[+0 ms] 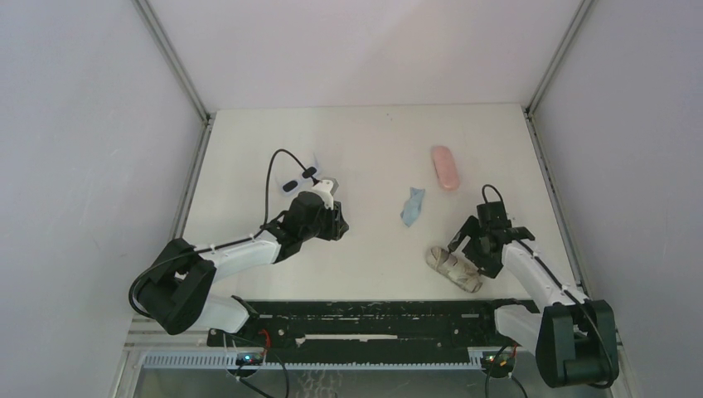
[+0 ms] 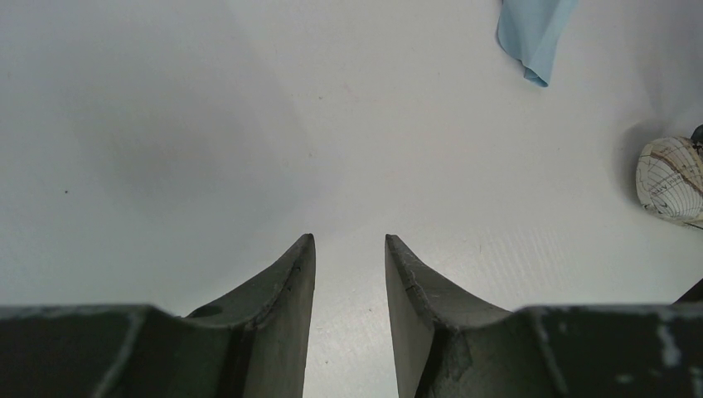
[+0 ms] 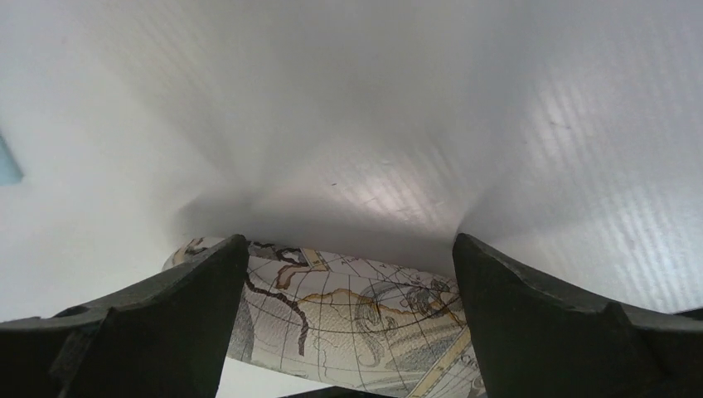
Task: Organize the sunglasses
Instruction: Move the sunglasses case to the center of the board.
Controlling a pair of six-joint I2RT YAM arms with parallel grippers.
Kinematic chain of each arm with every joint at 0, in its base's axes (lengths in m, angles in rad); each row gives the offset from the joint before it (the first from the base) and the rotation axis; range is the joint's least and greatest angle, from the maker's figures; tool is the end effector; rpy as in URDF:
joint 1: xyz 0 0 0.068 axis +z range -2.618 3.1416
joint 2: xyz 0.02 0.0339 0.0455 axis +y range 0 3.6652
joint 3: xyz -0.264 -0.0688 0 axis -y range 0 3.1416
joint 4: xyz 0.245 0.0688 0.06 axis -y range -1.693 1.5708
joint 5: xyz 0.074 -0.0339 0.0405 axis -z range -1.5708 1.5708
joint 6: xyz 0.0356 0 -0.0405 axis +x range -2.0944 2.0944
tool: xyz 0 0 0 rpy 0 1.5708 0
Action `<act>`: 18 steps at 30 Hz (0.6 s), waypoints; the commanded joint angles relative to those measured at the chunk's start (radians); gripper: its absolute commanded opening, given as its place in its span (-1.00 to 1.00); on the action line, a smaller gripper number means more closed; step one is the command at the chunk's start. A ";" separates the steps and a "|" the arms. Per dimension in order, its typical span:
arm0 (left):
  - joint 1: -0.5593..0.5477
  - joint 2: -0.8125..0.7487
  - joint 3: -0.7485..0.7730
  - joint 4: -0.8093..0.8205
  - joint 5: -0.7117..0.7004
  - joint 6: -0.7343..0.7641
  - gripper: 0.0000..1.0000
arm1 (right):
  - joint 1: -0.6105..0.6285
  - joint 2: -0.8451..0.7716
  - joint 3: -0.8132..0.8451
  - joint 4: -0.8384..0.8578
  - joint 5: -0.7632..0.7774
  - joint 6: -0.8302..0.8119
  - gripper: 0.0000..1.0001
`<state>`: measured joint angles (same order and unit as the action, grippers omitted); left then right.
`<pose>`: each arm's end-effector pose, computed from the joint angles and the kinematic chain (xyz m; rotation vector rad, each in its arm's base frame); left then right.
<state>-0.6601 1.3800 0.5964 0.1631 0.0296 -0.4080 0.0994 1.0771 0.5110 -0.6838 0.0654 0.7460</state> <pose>0.2166 -0.1695 0.1786 0.3016 2.2428 -0.6214 0.1678 0.0144 0.1613 0.9103 2.6697 0.1031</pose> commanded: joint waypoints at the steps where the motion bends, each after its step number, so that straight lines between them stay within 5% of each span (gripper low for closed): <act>1: 0.007 -0.033 -0.004 0.024 -0.003 0.000 -0.18 | 0.020 -0.062 -0.035 0.024 -0.137 0.089 0.83; 10: 0.007 -0.029 0.000 0.019 -0.007 0.003 -0.19 | 0.232 -0.185 -0.096 0.134 -0.220 0.388 0.78; 18: 0.007 -0.025 0.001 0.019 -0.010 0.004 -0.19 | 0.506 -0.100 -0.074 0.306 -0.117 0.604 0.75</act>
<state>-0.6601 1.3800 0.5964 0.1631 0.0292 -0.4076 0.5133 0.9306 0.4080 -0.5049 -0.1051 1.2091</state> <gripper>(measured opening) 0.408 0.879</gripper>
